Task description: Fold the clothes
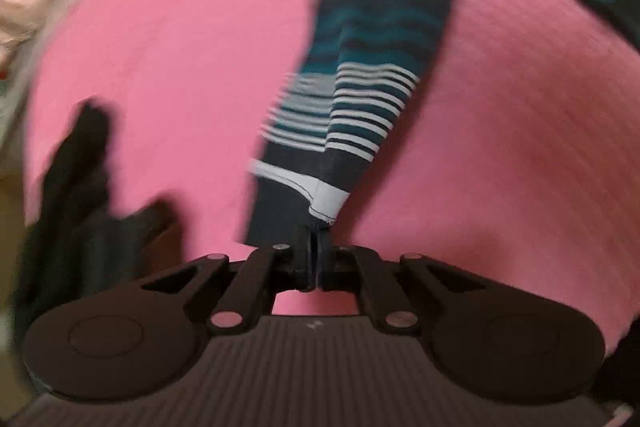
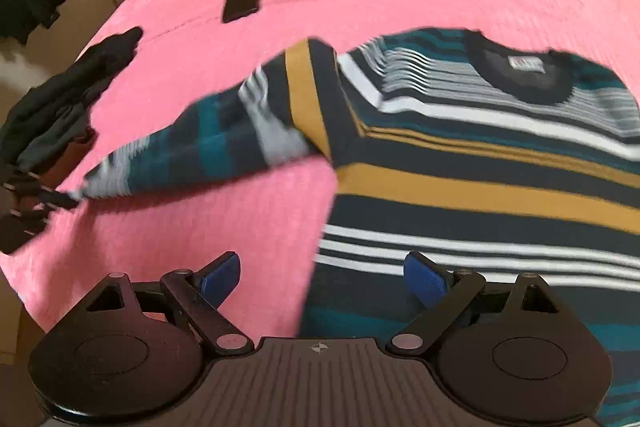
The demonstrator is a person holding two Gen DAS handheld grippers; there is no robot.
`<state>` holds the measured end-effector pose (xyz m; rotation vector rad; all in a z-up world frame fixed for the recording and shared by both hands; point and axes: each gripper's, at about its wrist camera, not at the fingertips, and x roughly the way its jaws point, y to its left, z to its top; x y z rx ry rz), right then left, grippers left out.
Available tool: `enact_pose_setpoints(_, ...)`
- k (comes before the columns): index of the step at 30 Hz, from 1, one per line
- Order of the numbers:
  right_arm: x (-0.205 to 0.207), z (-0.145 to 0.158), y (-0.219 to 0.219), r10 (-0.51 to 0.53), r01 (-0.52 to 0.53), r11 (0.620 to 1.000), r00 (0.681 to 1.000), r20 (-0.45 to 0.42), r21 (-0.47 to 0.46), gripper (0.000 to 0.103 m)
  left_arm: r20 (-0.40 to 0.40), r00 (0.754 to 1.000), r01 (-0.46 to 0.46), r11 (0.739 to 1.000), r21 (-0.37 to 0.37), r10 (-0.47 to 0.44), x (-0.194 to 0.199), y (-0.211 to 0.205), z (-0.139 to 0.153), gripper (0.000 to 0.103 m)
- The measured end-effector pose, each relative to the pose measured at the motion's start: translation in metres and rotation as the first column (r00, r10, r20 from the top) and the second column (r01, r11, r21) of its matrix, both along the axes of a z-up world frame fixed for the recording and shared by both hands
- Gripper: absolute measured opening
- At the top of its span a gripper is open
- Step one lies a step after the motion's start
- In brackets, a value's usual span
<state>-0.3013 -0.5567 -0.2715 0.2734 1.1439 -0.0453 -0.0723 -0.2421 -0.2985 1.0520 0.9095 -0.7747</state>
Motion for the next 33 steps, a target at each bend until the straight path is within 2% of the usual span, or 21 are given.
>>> enact_pose_setpoints(3,0.009,-0.002,0.006,-0.012,0.012,1.000,0.999,-0.030,0.009,0.091,0.027,0.995,-0.093,0.992,0.085,0.091,0.008,0.037,0.000,0.001)
enact_pose_setpoints(5,0.011,-0.004,0.006,-0.034,0.035,0.999,0.998,-0.061,0.019,0.091,0.026,0.994,-0.106,0.979,0.176,0.103,0.009,0.051,-0.011,0.008)
enact_pose_setpoints(7,0.007,-0.003,0.004,-0.067,0.070,0.997,0.994,-0.088,0.022,0.091,0.014,0.992,-0.123,0.973,0.197,0.123,0.010,0.061,-0.012,0.010)
enact_pose_setpoints(10,-0.007,0.005,-0.006,-0.131,0.134,0.991,0.986,-0.101,0.019,0.091,-0.048,0.984,-0.163,0.978,0.127,0.170,0.006,0.060,0.004,0.013)
enact_pose_setpoints(11,-0.014,0.009,-0.010,-0.157,0.159,0.987,0.982,-0.103,0.010,0.091,-0.065,0.982,-0.173,0.979,0.105,0.180,0.002,0.055,0.008,0.019)
enact_pose_setpoints(13,-0.031,0.020,-0.019,-0.225,0.225,0.974,0.969,-0.104,-0.018,0.092,-0.091,0.981,-0.168,0.984,0.067,0.173,-0.003,0.037,0.014,0.022)
enact_pose_setpoints(16,-0.060,0.040,-0.042,-0.348,0.345,0.937,0.933,-0.090,-0.050,0.103,-0.122,0.984,-0.132,0.991,0.008,0.132,-0.011,0.008,0.025,0.023)
enact_pose_setpoints(17,-0.071,0.048,-0.051,-0.391,0.388,0.920,0.917,-0.076,-0.055,0.103,-0.132,0.987,-0.099,0.995,-0.022,0.095,-0.012,-0.003,0.030,0.023)
enact_pose_setpoints(20,-0.104,0.069,-0.075,-0.506,0.503,0.862,0.861,-0.051,-0.062,0.103,-0.146,0.989,-0.015,0.996,-0.083,0.003,-0.019,-0.044,0.042,0.028)
enact_pose_setpoints(24,-0.155,0.087,-0.105,-0.637,0.636,0.769,0.771,-0.003,-0.059,0.103,-0.135,0.983,0.104,0.986,-0.129,-0.121,-0.039,-0.095,0.063,0.032)
enact_pose_setpoints(29,-0.207,0.096,-0.164,-0.733,0.736,0.674,0.677,0.066,-0.067,0.103,-0.106,0.971,0.201,0.970,-0.135,-0.215,-0.069,-0.156,0.077,0.038)
enact_pose_setpoints(31,-0.217,0.095,-0.198,-0.724,0.730,0.678,0.683,0.099,-0.081,0.103,-0.098,0.971,0.207,0.970,-0.126,-0.220,-0.082,-0.180,0.076,0.038)
enact_pose_setpoints(33,-0.216,0.092,-0.231,-0.680,0.691,0.714,0.722,0.127,-0.112,0.102,-0.088,0.973,0.204,0.974,-0.099,-0.212,-0.098,-0.206,0.073,0.038)
